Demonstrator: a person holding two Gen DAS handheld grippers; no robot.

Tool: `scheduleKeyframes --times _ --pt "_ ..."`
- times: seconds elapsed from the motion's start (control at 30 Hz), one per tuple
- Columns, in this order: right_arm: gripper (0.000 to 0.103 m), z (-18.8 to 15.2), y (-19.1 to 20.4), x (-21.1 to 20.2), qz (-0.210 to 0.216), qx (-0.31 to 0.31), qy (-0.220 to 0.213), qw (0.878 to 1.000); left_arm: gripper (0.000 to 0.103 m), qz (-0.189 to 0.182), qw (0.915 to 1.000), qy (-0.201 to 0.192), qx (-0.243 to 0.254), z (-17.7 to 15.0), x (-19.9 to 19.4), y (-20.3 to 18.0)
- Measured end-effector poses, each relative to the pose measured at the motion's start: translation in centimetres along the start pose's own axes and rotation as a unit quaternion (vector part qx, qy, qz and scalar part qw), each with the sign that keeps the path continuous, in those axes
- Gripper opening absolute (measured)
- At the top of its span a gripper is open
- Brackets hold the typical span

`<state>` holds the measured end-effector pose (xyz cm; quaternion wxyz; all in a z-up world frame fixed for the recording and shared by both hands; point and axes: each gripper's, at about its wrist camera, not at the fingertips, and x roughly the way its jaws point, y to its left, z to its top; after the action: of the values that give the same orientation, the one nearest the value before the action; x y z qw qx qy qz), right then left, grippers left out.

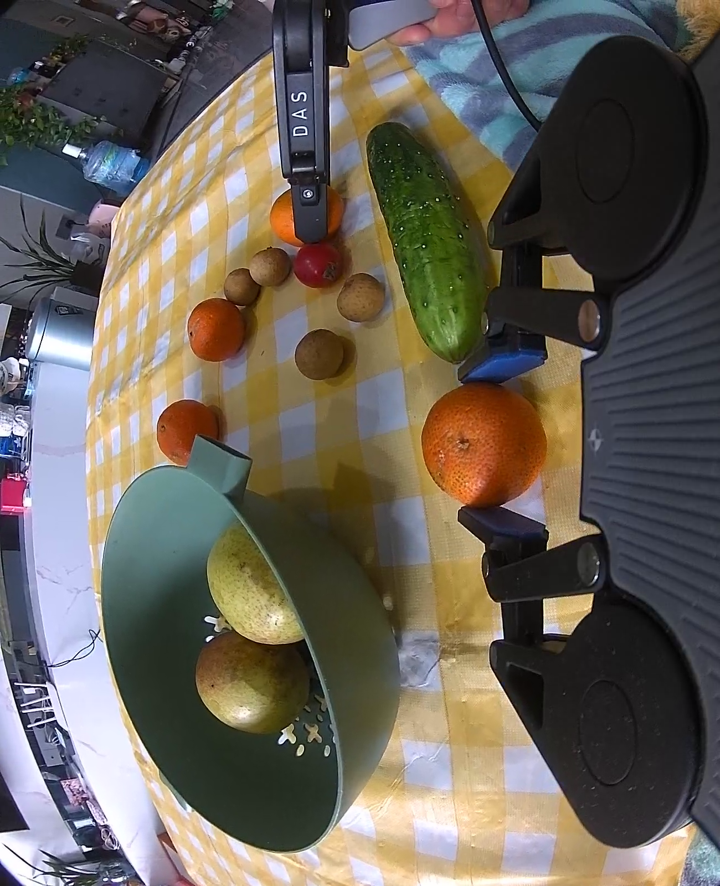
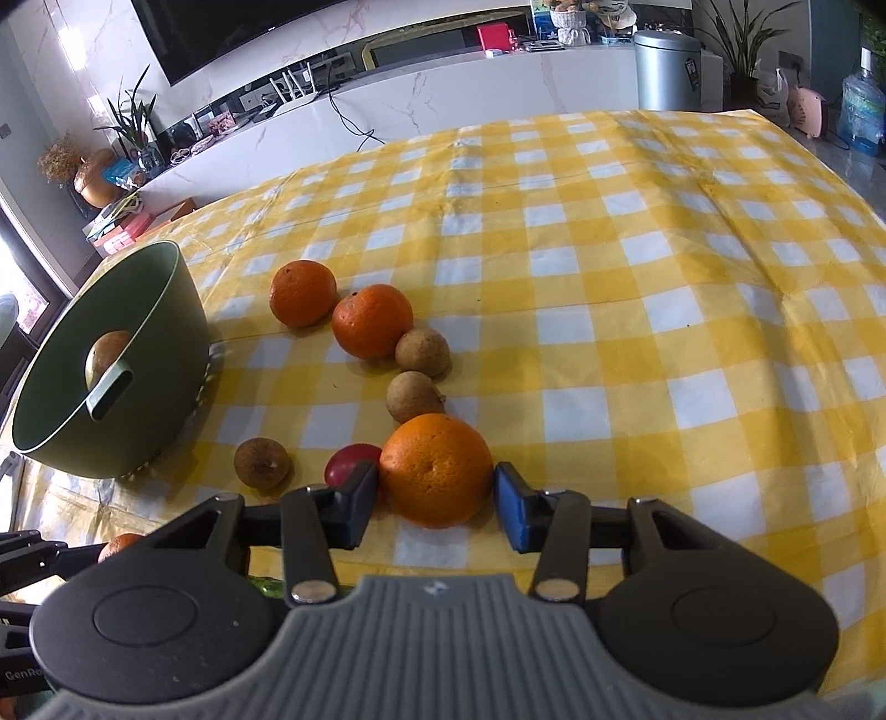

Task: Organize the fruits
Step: 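Grasp a tangerine with the left tool while the right tool grasps a large orange, then carry the tangerine with the left tool into the colander while the right tool carries the orange in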

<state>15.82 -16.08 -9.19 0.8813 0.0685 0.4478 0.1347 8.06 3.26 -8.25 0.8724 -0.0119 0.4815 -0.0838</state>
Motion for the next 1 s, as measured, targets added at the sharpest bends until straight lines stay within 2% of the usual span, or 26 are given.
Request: scheduleKeyframes --times 0.43,0.83,1.0 --pt "0.043 -0.5 0.2 -1.3 -0.003 -0.009 -0.023 1.000 0.053 0.003 0.9998 -0.020 -0.009 -0.1 -1.1 0.2" --pt "0.042 -1.5 2.2 -4.4 0.035 -0.073 -0.090 0.993 0.053 0.002 0.9951 -0.093 -0.034 1.3 -6.3 0.8" --pt "0.042 -1.5 3.6 -5.8 0.058 -0.093 -0.100 0.989 0.053 0.010 0.9917 -0.117 -0.051 2.9 -8.3 1.7"
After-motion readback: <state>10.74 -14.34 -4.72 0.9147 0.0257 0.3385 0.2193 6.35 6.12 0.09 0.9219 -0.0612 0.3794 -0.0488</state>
